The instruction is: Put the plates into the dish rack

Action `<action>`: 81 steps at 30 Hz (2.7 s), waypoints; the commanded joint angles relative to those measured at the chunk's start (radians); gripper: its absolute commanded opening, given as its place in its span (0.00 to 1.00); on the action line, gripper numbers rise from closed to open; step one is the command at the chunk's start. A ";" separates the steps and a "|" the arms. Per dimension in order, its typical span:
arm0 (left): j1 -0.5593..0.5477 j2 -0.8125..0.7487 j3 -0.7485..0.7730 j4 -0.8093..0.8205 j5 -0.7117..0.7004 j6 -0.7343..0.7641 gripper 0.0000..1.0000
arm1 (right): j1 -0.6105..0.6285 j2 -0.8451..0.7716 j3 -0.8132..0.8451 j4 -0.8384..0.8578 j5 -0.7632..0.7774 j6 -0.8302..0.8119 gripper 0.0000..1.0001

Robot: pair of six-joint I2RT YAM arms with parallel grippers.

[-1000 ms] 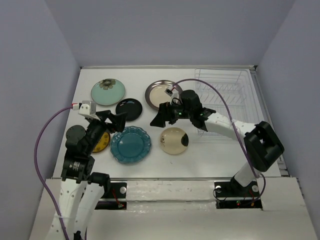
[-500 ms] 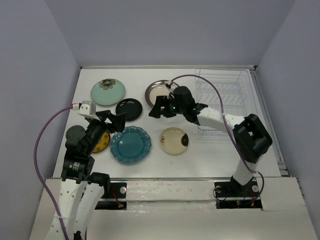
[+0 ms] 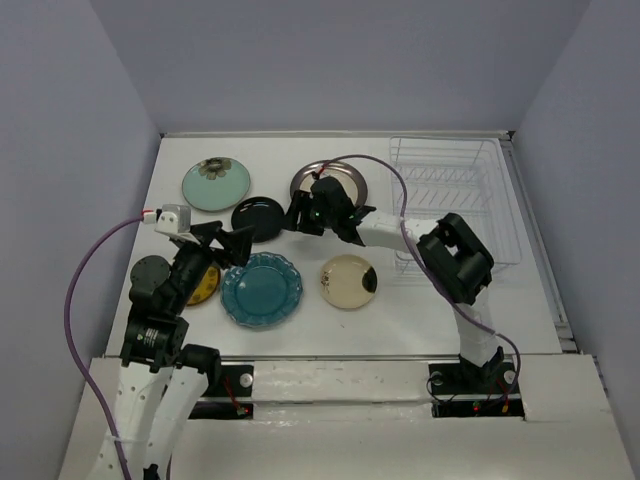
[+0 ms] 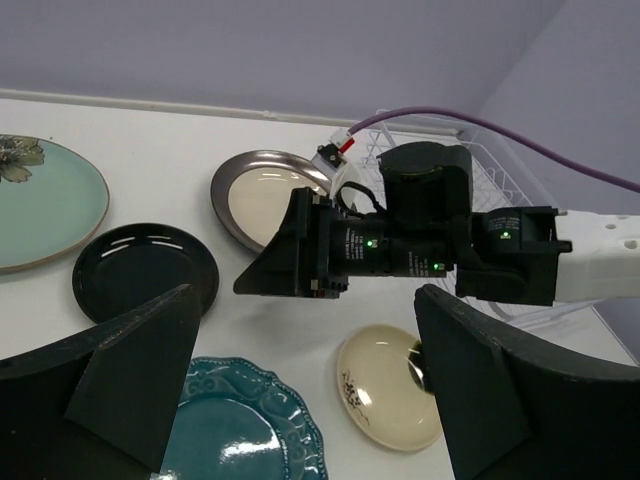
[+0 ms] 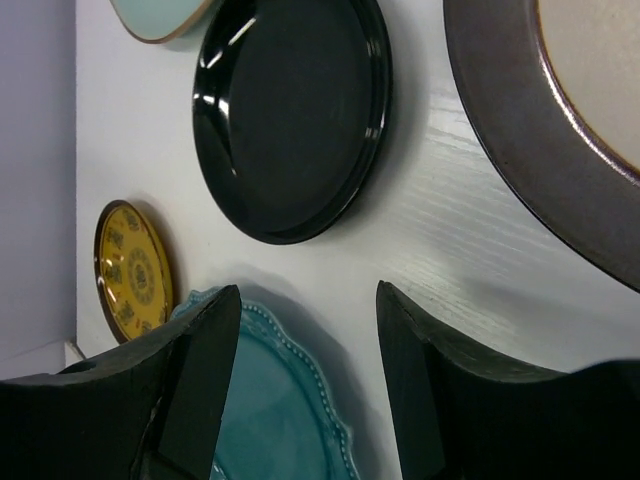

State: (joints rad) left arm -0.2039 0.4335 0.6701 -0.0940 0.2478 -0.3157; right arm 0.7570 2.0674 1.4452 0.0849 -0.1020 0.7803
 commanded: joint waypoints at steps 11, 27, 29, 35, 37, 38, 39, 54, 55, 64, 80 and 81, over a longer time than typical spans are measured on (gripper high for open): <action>-0.037 -0.016 0.020 0.036 -0.013 0.001 0.99 | 0.016 0.238 0.190 0.053 0.097 0.191 0.45; -0.045 -0.015 0.022 0.031 -0.027 0.004 0.99 | 0.016 0.195 0.113 0.160 0.168 0.201 0.13; -0.045 -0.013 0.020 0.031 -0.028 0.003 0.99 | 0.016 0.166 0.096 0.191 0.148 0.188 0.07; -0.043 -0.012 0.019 0.031 -0.033 0.003 0.99 | 0.016 0.059 0.090 0.216 0.134 0.088 0.07; -0.043 -0.016 0.020 0.027 -0.041 0.003 0.99 | 0.016 -0.030 0.069 0.214 0.154 0.006 0.07; -0.045 -0.016 0.022 0.027 -0.042 0.001 0.99 | 0.016 -0.067 0.054 0.214 0.201 -0.024 0.07; -0.045 -0.018 0.020 0.025 -0.044 0.001 0.99 | 0.016 -0.105 0.038 0.202 0.234 -0.057 0.07; -0.045 -0.007 0.019 0.025 -0.042 -0.002 0.99 | -0.203 -0.536 -0.085 -0.240 0.929 -0.506 0.07; -0.045 -0.006 0.019 0.025 -0.042 -0.002 0.99 | -0.228 -0.549 -0.092 -0.244 0.926 -0.516 0.07; -0.038 0.022 0.016 0.034 -0.030 -0.003 0.99 | -0.352 -0.529 -0.065 -0.319 0.989 -0.691 0.07; -0.037 0.013 0.016 0.033 -0.025 -0.002 0.99 | -0.370 -0.256 0.182 -0.493 1.006 -0.730 0.07; -0.037 0.011 0.016 0.031 -0.025 0.000 0.99 | -0.370 -0.251 0.190 -0.504 1.007 -0.728 0.07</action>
State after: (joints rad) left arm -0.2405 0.4557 0.6701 -0.0967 0.2062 -0.3195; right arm 0.3920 1.7954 1.5658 -0.3748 0.8646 0.0734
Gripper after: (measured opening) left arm 0.990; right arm 0.098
